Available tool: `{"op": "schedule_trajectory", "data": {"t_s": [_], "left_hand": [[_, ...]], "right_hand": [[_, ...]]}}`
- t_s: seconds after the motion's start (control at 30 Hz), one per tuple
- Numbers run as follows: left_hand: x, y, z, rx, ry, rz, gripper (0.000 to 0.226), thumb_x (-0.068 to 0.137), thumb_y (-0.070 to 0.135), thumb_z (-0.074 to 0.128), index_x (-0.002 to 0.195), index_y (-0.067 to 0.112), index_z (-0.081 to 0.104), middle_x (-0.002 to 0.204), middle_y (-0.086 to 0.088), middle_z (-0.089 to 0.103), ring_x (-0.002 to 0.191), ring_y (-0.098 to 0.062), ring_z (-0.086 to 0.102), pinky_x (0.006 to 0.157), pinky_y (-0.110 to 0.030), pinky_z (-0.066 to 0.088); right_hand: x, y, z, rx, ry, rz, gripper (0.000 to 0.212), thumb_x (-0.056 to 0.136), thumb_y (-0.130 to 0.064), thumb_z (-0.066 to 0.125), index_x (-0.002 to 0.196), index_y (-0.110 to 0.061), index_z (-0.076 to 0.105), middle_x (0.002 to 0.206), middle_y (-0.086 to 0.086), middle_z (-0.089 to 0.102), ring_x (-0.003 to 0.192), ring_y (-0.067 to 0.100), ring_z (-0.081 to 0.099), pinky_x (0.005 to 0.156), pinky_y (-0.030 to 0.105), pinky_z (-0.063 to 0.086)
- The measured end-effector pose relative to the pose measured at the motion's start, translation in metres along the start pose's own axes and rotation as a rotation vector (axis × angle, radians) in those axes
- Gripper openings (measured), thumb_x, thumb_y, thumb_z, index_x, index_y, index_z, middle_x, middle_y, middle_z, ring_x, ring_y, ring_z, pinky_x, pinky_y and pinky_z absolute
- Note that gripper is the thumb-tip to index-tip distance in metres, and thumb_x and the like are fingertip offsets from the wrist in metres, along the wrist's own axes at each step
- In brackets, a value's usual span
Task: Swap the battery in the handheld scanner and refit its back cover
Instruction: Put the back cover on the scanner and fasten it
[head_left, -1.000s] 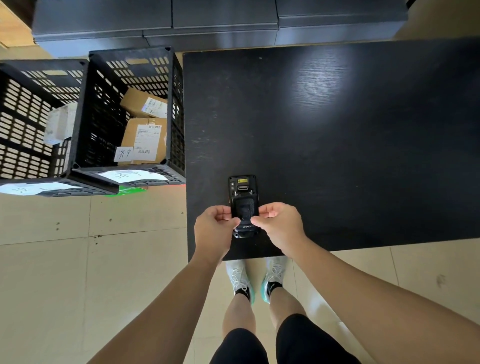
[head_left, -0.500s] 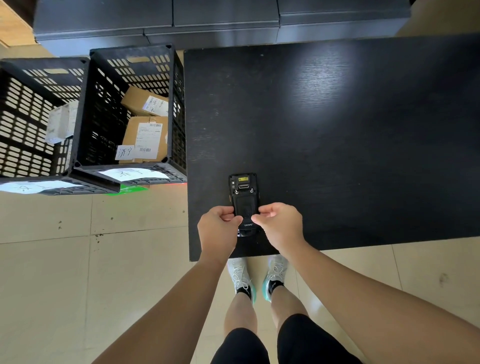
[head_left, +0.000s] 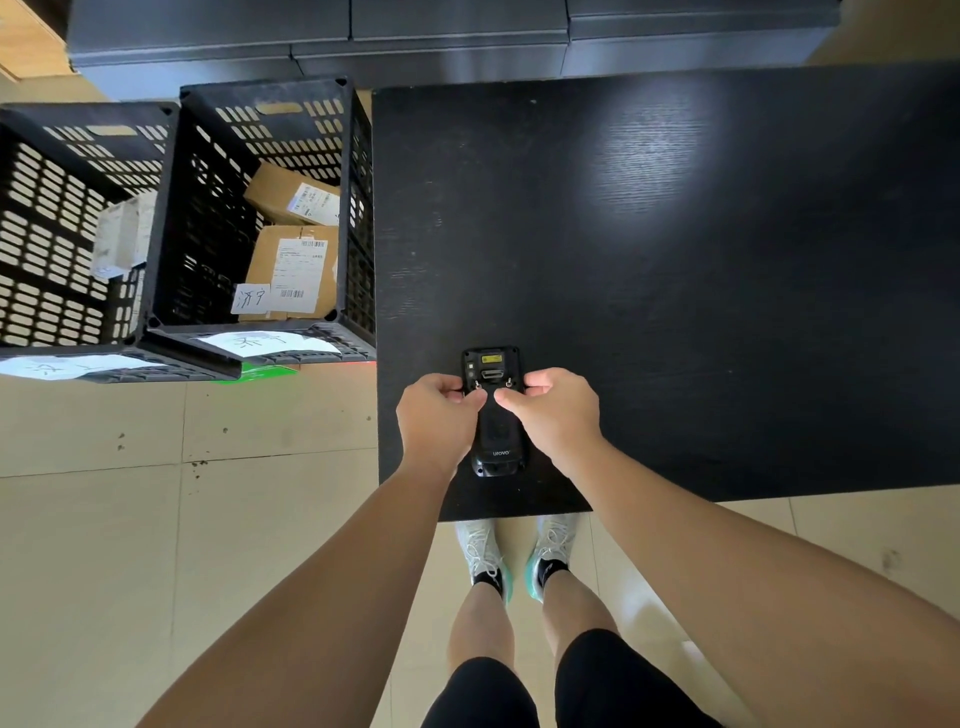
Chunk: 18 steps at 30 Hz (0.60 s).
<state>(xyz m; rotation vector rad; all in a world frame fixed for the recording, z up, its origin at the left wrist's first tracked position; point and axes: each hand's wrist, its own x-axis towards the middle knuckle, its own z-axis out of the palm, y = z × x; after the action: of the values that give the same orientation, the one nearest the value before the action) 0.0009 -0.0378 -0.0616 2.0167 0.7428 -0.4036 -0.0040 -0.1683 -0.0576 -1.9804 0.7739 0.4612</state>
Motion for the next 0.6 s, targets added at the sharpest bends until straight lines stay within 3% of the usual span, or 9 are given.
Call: {"op": "schedule_trajectory", "data": {"t_s": [0.13, 0.23, 0.33, 0.43, 0.5, 0.6], "left_hand": [[0.004, -0.002, 0.002, 0.011, 0.004, 0.011, 0.03, 0.079, 0.018, 0.078, 0.107, 0.01, 0.071, 0.08, 0.003, 0.068, 0.078, -0.013, 0.066, 0.078, -0.025, 0.05], [0.005, -0.003, 0.003, 0.009, 0.006, 0.001, 0.029, 0.08, 0.019, 0.078, 0.107, 0.012, 0.07, 0.081, 0.004, 0.069, 0.078, -0.011, 0.066, 0.076, -0.024, 0.051], [0.005, -0.005, 0.002, 0.006, 0.001, 0.02, 0.03, 0.081, 0.019, 0.079, 0.109, 0.011, 0.07, 0.081, 0.005, 0.068, 0.076, -0.008, 0.065, 0.077, -0.023, 0.051], [0.006, -0.006, -0.002, 0.046, -0.024, 0.067, 0.03, 0.081, 0.023, 0.077, 0.108, 0.012, 0.069, 0.083, 0.006, 0.068, 0.079, -0.009, 0.064, 0.079, -0.023, 0.051], [0.007, -0.006, -0.008, 0.145, -0.053, 0.167, 0.023, 0.084, 0.026, 0.074, 0.105, 0.018, 0.066, 0.089, 0.007, 0.066, 0.081, -0.008, 0.061, 0.079, -0.022, 0.047], [0.016, -0.007, -0.024, 0.313, -0.178, 0.47, 0.009, 0.091, 0.022, 0.064, 0.1, 0.019, 0.064, 0.092, 0.006, 0.062, 0.077, -0.009, 0.057, 0.076, -0.023, 0.046]], "right_hand": [[0.003, 0.0, 0.002, -0.022, 0.0, -0.019, 0.043, 0.075, -0.032, 0.081, 0.11, -0.009, 0.07, 0.101, 0.003, 0.074, 0.096, 0.016, 0.068, 0.083, 0.024, 0.049], [0.004, 0.0, 0.003, -0.032, 0.006, -0.025, 0.035, 0.075, -0.031, 0.081, 0.102, -0.011, 0.073, 0.084, -0.005, 0.071, 0.09, 0.015, 0.069, 0.079, 0.025, 0.05], [0.005, 0.001, 0.004, -0.017, 0.0, -0.005, 0.037, 0.072, -0.032, 0.082, 0.103, -0.014, 0.072, 0.07, -0.016, 0.063, 0.078, 0.006, 0.066, 0.065, 0.017, 0.047], [0.006, 0.003, 0.004, -0.007, -0.015, 0.003, 0.046, 0.068, -0.036, 0.084, 0.106, -0.015, 0.071, 0.075, -0.014, 0.066, 0.072, -0.003, 0.062, 0.058, 0.011, 0.042], [0.007, 0.004, 0.004, -0.013, -0.015, -0.004, 0.05, 0.067, -0.037, 0.084, 0.109, -0.014, 0.07, 0.083, -0.01, 0.07, 0.075, -0.002, 0.063, 0.057, 0.01, 0.04], [0.008, 0.006, 0.004, -0.03, -0.021, -0.028, 0.05, 0.069, -0.037, 0.084, 0.111, -0.012, 0.069, 0.089, -0.007, 0.07, 0.075, 0.0, 0.062, 0.057, 0.008, 0.04]]}}
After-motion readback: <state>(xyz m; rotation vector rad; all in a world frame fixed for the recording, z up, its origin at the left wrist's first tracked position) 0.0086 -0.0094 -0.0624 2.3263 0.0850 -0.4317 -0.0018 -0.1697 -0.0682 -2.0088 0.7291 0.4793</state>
